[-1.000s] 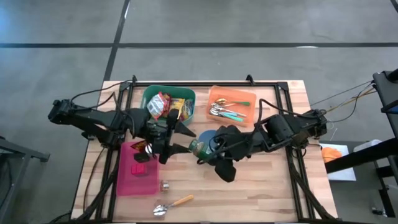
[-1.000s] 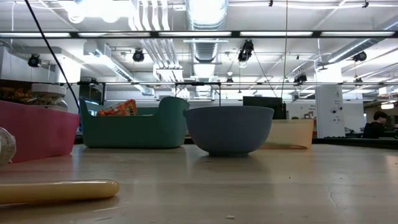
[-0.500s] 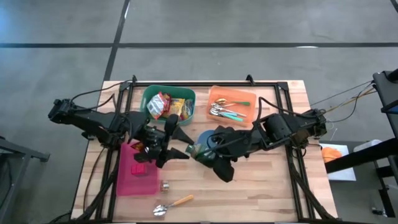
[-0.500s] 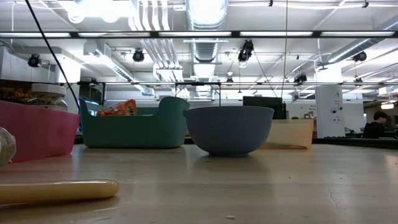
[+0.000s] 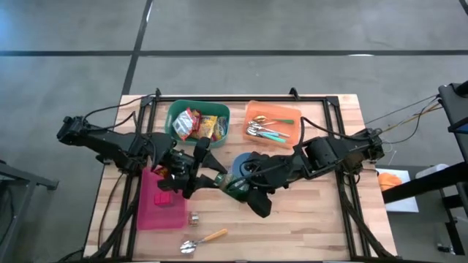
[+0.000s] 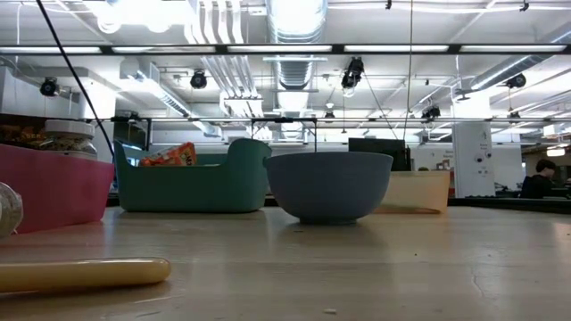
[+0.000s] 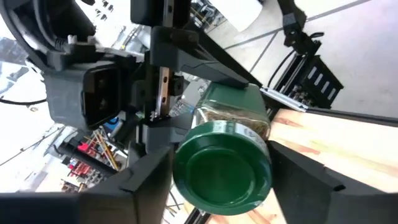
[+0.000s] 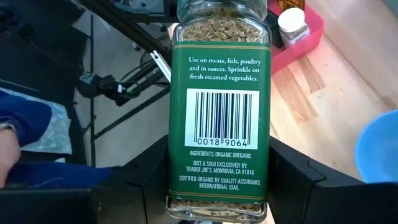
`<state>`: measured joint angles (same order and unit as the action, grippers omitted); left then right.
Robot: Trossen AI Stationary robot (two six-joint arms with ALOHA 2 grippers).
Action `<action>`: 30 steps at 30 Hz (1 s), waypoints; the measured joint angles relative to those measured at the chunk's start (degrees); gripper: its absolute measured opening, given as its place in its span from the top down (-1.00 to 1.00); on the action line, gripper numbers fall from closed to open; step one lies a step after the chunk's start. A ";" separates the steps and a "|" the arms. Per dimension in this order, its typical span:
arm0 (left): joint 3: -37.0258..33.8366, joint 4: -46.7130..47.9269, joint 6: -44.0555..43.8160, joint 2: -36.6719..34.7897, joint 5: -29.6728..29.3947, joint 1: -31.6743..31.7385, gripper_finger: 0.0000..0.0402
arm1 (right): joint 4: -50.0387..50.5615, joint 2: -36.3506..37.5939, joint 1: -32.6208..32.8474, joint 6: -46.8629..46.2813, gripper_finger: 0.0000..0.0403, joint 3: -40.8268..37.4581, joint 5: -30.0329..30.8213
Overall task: Pick & Place Food Item
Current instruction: Put the green seasoning bottle into the pink bin
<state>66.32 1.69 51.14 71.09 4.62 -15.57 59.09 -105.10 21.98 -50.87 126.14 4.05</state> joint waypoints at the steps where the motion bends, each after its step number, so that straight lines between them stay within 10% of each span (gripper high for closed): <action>1: -0.02 0.04 -0.07 -0.01 0.11 -0.01 -0.19 | -0.41 0.00 0.00 0.04 0.04 -0.02 -0.23; 12: -0.02 -0.36 -1.32 -0.02 1.46 -0.26 0.05 | -1.07 0.00 0.00 0.00 0.04 -0.06 -0.86; 22: 0.09 0.02 -20.71 -0.04 -0.16 -0.20 0.05 | -1.12 -0.09 -0.13 0.34 -0.74 -0.08 -0.84; 30: 1.45 10.32 -36.99 -0.15 -0.15 -0.20 0.05 | 0.23 0.11 -0.89 2.05 -0.84 -0.10 -0.82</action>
<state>67.77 12.01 14.14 70.94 4.47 -15.77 59.32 -104.99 21.08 -48.82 126.04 3.22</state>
